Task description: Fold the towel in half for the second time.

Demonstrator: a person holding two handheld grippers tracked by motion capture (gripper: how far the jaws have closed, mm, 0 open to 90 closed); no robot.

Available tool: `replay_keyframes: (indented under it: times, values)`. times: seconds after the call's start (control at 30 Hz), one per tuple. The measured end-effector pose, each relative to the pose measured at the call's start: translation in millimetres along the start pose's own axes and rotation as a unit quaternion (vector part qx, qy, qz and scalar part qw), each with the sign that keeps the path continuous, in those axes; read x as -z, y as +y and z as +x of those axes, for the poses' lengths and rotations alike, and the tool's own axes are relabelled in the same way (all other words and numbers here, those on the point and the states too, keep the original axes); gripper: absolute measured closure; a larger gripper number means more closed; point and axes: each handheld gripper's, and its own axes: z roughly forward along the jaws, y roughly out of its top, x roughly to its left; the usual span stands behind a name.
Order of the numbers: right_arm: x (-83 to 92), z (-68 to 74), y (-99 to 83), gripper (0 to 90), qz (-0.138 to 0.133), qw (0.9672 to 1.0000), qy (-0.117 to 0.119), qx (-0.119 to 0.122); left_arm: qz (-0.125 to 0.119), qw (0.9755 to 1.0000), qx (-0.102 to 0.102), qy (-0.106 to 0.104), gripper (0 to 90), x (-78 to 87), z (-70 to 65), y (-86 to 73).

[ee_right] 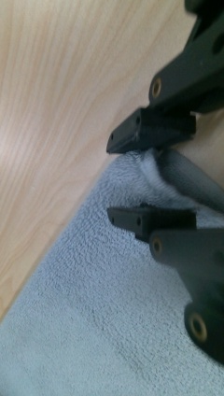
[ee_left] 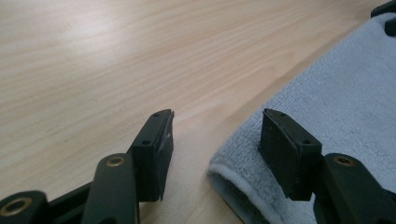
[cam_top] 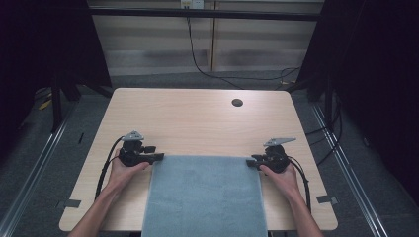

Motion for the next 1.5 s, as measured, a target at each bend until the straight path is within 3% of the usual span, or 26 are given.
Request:
replay_keyframes:
  times: [0.2, 0.27, 0.37, 0.6, 0.73, 1.03, 1.27, 1.4, 1.5]
  values:
    - [-1.6, -0.9, -1.3, 77.8, -0.001, 0.9998, 0.017, -0.005, 0.002, 0.9998, 0.003, -0.020, 43.9, -5.2, -2.9, -1.2]
    - [-2.0, -1.4, -2.3, 79.3, -0.005, 0.9997, 0.020, -0.015, 0.017, 0.9997, -0.013, -0.010, 45.0, -6.9, -5.0, -2.4]
    - [-2.0, -1.3, -2.2, 81.1, -0.004, 0.9996, 0.022, -0.016, 0.015, 0.9997, -0.016, -0.011, 48.7, -8.3, -5.3, -4.8]
    - [-1.9, 0.9, -1.8, 82.3, -0.007, 0.9998, 0.017, -0.012, 0.022, 0.9991, -0.035, -0.011, 76.6, -5.4, -14.7, -9.0]
    - [-0.8, 5.4, 0.4, 82.6, -0.011, 0.9999, 0.005, 0.002, 0.014, 0.9996, -0.024, -0.010, 81.4, -3.5, -17.1, -8.6]
    - [14.4, 8.6, 14.1, 82.7, -0.058, 0.9980, 0.024, -0.005, -0.037, 0.9987, -0.004, -0.033, 83.4, 15.5, -13.8, 3.6]
    - [32.8, 20.8, 36.1, 83.0, -0.103, 0.9938, 0.041, 0.010, -0.067, 0.9972, -0.010, -0.031, 83.6, 35.0, -17.4, 15.9]
    - [39.6, 22.8, 50.1, 83.2, -0.125, 0.9912, 0.042, 0.015, -0.098, 0.9946, -0.013, -0.033, 83.9, 44.8, -18.8, 31.2]
    - [45.3, 22.2, 59.5, 83.4, -0.147, 0.9882, 0.040, 0.018, -0.105, 0.9940, -0.020, -0.025, 84.4, 51.6, -16.9, 44.9]
